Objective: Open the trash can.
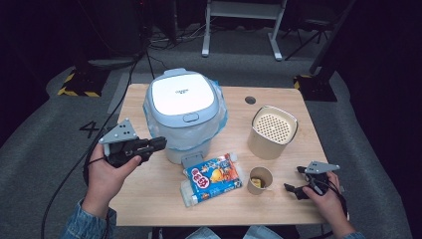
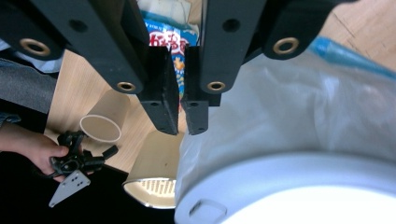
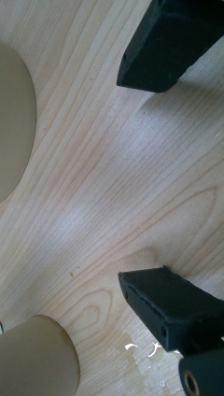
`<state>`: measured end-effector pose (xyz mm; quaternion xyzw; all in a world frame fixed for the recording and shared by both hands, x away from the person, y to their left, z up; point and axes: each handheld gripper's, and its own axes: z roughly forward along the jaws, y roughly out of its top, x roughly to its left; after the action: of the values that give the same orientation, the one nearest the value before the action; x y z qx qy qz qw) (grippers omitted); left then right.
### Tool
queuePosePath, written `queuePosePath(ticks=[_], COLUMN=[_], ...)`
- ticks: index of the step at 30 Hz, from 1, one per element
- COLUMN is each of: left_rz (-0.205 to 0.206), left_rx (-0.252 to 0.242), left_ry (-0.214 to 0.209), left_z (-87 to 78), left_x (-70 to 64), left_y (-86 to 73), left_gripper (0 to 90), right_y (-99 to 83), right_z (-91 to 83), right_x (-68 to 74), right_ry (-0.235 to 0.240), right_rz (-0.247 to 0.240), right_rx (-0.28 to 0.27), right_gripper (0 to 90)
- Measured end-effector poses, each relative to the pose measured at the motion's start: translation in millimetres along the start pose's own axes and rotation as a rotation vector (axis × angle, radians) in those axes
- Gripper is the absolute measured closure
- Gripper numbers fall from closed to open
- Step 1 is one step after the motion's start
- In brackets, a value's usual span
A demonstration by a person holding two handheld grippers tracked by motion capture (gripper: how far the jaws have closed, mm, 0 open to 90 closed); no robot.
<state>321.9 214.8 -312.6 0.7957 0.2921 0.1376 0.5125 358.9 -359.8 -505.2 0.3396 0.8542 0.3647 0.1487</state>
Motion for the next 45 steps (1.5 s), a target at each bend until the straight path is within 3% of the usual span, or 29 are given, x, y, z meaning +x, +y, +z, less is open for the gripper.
queuePosePath(ticks=[5,17,19,22,29,30,36,45], left_rz=[0.011,0.015,0.012,0.006,0.013,0.036,0.061,0.046], left_rx=[-0.024,-0.107,-0.149,-0.157,-0.140,-0.119,-0.063,-0.019], left_ry=[-0.008,-0.021,-0.001,0.017,0.019,0.032,0.047,0.046], left_z=[-2.6,-2.2,2.5,14.0,31.6,38.1,55.0,62.6], left_x=[3.1,9.8,11.0,13.9,13.5,11.5,7.8,9.0], left_y=[12.4,42.0,45.1,47.3,50.9,53.1,56.4,58.2], left_gripper=[89.6,90.0,89.9,89.9,89.7,88.8,88.6,87.1], right_y=[0.0,0.0,0.0,-0.1,-0.1,0.0,-0.1,-0.1], right_z=[0.0,0.0,0.0,-0.1,-0.1,-0.1,-0.1,-0.1], right_x=[0.0,0.1,0.0,0.3,0.3,0.3,0.2,0.3], right_ry=[0.000,-0.001,-0.001,-0.004,-0.004,-0.004,-0.004,-0.004], right_rz=[0.000,0.000,0.000,0.000,0.000,0.000,0.000,0.000], right_rx=[0.000,0.000,0.000,0.000,0.000,0.000,0.000,0.000], right_gripper=[6.4,6.5,6.4,6.5,6.5,6.5,6.5,6.5])
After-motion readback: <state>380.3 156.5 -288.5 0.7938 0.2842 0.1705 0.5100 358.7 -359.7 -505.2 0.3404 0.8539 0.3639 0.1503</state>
